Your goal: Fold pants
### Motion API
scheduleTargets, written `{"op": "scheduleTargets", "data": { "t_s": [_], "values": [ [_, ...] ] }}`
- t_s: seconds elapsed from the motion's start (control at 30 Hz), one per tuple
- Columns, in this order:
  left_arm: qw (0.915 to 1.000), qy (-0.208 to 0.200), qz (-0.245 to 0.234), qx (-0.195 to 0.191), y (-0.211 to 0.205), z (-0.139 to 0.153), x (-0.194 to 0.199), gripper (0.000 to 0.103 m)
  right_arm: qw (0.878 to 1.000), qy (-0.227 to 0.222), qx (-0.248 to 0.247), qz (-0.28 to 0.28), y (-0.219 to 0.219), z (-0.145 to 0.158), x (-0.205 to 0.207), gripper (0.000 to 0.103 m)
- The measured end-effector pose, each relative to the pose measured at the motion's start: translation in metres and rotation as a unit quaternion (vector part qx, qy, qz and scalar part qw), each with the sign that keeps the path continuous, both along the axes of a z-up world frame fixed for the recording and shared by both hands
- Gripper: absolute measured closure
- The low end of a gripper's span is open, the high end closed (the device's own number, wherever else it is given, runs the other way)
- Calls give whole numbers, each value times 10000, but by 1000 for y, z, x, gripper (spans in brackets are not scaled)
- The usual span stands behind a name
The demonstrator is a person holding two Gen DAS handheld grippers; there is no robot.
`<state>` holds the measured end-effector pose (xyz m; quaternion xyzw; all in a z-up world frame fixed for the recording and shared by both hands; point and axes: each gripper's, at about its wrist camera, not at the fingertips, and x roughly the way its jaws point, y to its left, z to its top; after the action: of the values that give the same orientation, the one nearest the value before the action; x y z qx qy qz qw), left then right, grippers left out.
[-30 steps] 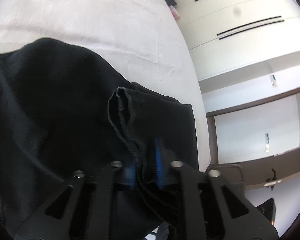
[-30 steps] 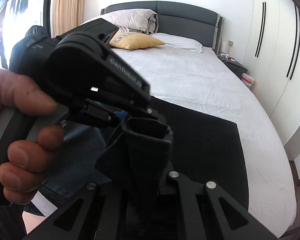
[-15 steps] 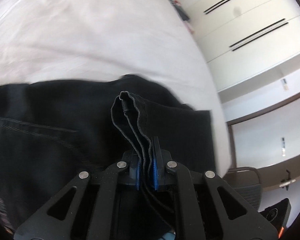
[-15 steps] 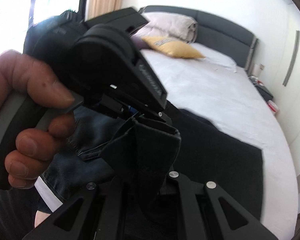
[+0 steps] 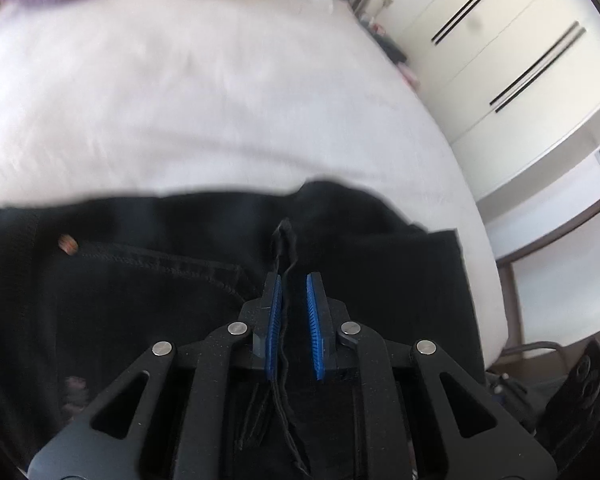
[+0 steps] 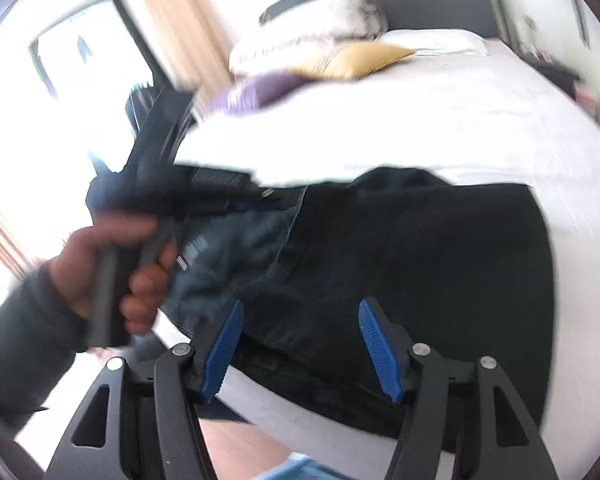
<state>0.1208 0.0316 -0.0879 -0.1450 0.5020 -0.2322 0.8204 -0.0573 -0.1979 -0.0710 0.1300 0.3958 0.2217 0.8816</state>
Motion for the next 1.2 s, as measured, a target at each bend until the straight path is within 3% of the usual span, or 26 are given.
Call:
{"op": "scheduleTargets", "data": {
  "t_s": [0.07, 0.17, 0.2, 0.27, 0.3, 0.37, 0.43, 0.53, 0.6, 0.67, 0.73, 0.83, 0.9, 0.97, 1.03, 1.07, 1.1, 1.17, 1.2],
  "values": [
    [9996, -211, -164, -76, -16, 13, -13, 91, 9977, 127, 601, -301, -36, -5, -1, 40],
    [9974, -286, -637, 180, -54, 7, -28, 91, 9832, 853, 1362, -868, -82, -54, 0, 40],
    [9968, -230, -695, 307, -67, -2, -31, 91, 9757, 1142, 1550, -1046, -96, -74, 1, 58],
    [9946, 119, -695, 765, -82, -37, -39, 91, 9662, 1220, 1832, -1341, -119, -90, -1, 97],
    [9942, 155, -668, 827, -83, -49, -47, 91, 9605, 1346, 1988, -1404, -129, -95, -7, 103],
    [9944, -109, -611, 857, -80, -49, -61, 91, 9566, 1430, 2073, -1466, -145, -92, -17, 103],
    [9950, -107, -519, 845, -81, -50, -70, 91, 9642, 1421, 1755, -1393, -147, -76, -17, 101],
    [9963, -90, -430, 743, -74, -49, -78, 91, 9746, 971, 1546, -1300, -149, -32, 4, 78],
    [9969, -66, -378, 681, -70, -49, -82, 91, 9752, 661, 1742, -1195, -143, -4, 30, 52],
    [9976, -71, -320, 618, -66, -50, -87, 91, 9730, 670, 2012, -910, -127, 0, 70, 42],
    [9979, -106, -289, 574, -65, -47, -90, 91, 9717, 844, 2088, -711, -116, -14, 100, 42],
    [9979, -231, -310, 529, -58, -50, -98, 91, 9629, 1641, 1984, -804, -113, -66, 158, 43],
    [9982, -260, -311, 443, -53, -51, -104, 91, 9506, 1881, 2202, -1119, -122, -86, 171, 86],
    [9983, -307, -316, 388, -46, -51, -107, 91, 9339, 1917, 2707, -1336, -137, -94, 169, 88],
    [9985, -320, -286, 331, -42, -52, -110, 91, 9370, 1764, 2646, -1447, -140, -84, 161, 83],
    [9986, -324, -260, 321, -42, -51, -110, 91, 9406, 1618, 2659, -1355, -137, -74, 148, 69],
    [9986, -327, -243, 327, -44, -51, -109, 91, 9401, 1529, 2775, -1261, -132, -67, 138, 49],
    [9985, -341, -227, 364, -44, -51, -111, 91, 9351, 1423, 3119, -899, -114, -59, 119, 36],
    [9984, -347, -224, 378, -44, -51, -111, 91, 9350, 1451, 3165, -671, -103, -59, 109, 36]
  ]
}}
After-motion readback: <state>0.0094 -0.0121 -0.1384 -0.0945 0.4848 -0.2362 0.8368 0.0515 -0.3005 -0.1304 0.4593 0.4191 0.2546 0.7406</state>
